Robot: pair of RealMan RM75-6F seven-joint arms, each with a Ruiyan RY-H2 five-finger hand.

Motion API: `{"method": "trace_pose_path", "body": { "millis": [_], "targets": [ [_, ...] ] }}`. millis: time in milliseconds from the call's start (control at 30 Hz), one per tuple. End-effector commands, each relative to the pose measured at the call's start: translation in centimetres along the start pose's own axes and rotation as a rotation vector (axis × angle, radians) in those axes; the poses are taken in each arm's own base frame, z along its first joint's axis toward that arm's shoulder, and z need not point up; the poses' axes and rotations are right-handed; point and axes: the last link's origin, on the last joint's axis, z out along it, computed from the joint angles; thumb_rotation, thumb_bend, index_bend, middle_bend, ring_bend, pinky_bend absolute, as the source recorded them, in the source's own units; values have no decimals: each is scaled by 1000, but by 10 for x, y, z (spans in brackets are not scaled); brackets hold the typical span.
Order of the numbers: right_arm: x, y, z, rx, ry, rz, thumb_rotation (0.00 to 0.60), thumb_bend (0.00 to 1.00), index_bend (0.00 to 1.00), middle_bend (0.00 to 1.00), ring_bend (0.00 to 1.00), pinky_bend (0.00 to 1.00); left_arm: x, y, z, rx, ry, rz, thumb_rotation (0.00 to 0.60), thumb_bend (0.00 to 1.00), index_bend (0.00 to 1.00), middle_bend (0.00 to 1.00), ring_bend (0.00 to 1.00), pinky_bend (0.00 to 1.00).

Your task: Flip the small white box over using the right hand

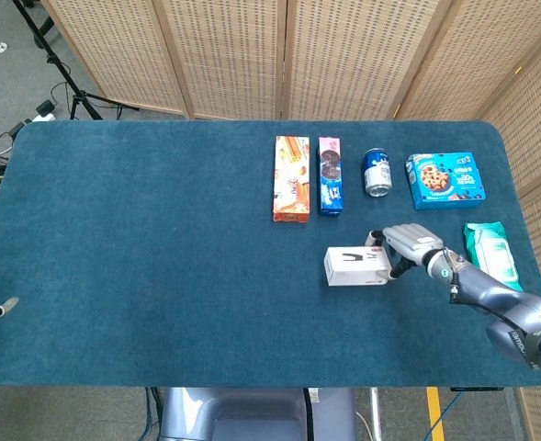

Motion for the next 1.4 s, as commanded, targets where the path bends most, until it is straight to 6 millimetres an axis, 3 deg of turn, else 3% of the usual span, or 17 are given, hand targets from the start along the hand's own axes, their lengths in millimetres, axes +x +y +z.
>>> {"method": "trace_pose_path", "body": {
  "millis": [33, 367, 433, 500, 533, 567, 633, 667, 767, 1067, 1200, 1400],
  "targets": [
    [2, -5, -3, -36, -72, -12, 600, 1000, 542, 567, 460, 391, 0, 0, 0, 0, -3, 1, 600, 0, 0, 0, 0, 0],
    [-16, 0, 9, -134, -247, 26, 600, 1000, 553, 560, 465, 392, -1, 0, 0, 1, -12, 3, 600, 0, 0, 0, 0, 0],
    [-19, 0, 11, -151, -278, 50, 600, 1000, 505, 479, 408, 389, -1, 0, 0, 2, -13, 4, 600, 0, 0, 0, 0, 0],
    [-20, -1, 11, -153, -281, 70, 600, 1000, 280, 199, 175, 321, -1, 0, 0, 2, -12, 4, 600, 0, 0, 0, 0, 0],
    [-19, -1, 12, -151, -273, 75, 600, 997, 122, 57, 48, 231, -1, 1, 0, 1, -11, 3, 600, 0, 0, 0, 0, 0],
    [-18, 0, 12, -148, -261, 77, 600, 965, 33, 0, 0, 129, -1, 1, 0, 0, -10, 3, 600, 0, 0, 0, 0, 0],
    [-14, 1, 12, -130, -207, 102, 600, 819, 0, 0, 0, 30, -1, 1, 0, -2, -7, 2, 600, 0, 0, 0, 0, 0],
    [-10, 2, 11, -117, -170, 116, 600, 711, 0, 0, 0, 16, 0, 1, 0, -3, -5, 1, 600, 0, 0, 0, 0, 0],
    [-8, 2, 6, -97, -127, 110, 600, 521, 0, 0, 0, 3, -1, 1, 0, -3, -5, 1, 600, 0, 0, 0, 0, 0],
    [-4, 2, -6, -48, -12, 78, 600, 91, 0, 0, 0, 0, -2, 3, -1, -12, -6, 8, 600, 0, 0, 0, 0, 0],
    [-12, 1, -10, -20, 36, 25, 600, 5, 0, 0, 0, 0, -2, 3, -1, -14, -7, 8, 600, 0, 0, 0, 0, 0],
    [-41, -5, -7, 56, 127, -137, 600, 0, 35, 0, 0, 0, -3, 4, -1, -18, -9, 13, 600, 0, 0, 0, 0, 0]
  ]
}}
